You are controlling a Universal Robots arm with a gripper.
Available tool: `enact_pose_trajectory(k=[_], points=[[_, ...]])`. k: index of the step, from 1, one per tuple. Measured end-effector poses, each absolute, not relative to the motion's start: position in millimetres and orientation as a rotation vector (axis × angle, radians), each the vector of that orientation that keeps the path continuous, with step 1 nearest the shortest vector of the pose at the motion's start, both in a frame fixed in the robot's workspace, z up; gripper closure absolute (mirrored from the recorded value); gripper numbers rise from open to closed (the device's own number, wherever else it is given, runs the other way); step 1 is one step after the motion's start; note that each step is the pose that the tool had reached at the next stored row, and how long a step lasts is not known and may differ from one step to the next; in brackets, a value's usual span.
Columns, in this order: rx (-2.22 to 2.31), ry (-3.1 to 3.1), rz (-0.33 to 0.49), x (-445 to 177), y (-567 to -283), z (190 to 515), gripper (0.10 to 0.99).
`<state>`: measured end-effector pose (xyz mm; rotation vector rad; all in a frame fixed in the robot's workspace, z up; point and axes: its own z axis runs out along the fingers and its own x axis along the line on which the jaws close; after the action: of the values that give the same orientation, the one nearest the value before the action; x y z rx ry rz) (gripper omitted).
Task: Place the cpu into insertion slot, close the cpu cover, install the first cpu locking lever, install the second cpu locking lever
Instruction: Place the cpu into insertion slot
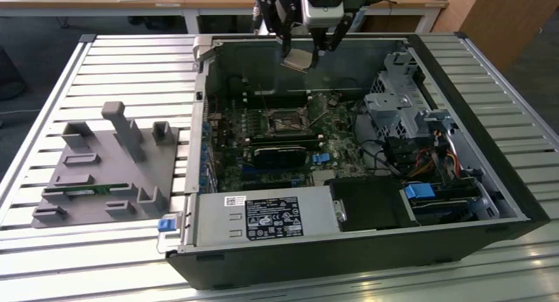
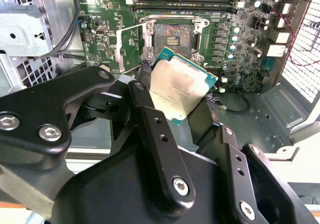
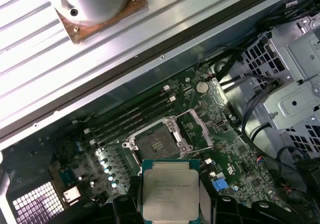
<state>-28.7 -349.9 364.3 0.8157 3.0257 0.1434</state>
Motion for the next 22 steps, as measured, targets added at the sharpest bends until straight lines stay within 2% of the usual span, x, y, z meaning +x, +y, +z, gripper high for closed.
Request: enact_pose_trajectory(k=[22], points=[[1.022, 2.956, 0.142, -29.1, -349.5, 363.4, 0.545]])
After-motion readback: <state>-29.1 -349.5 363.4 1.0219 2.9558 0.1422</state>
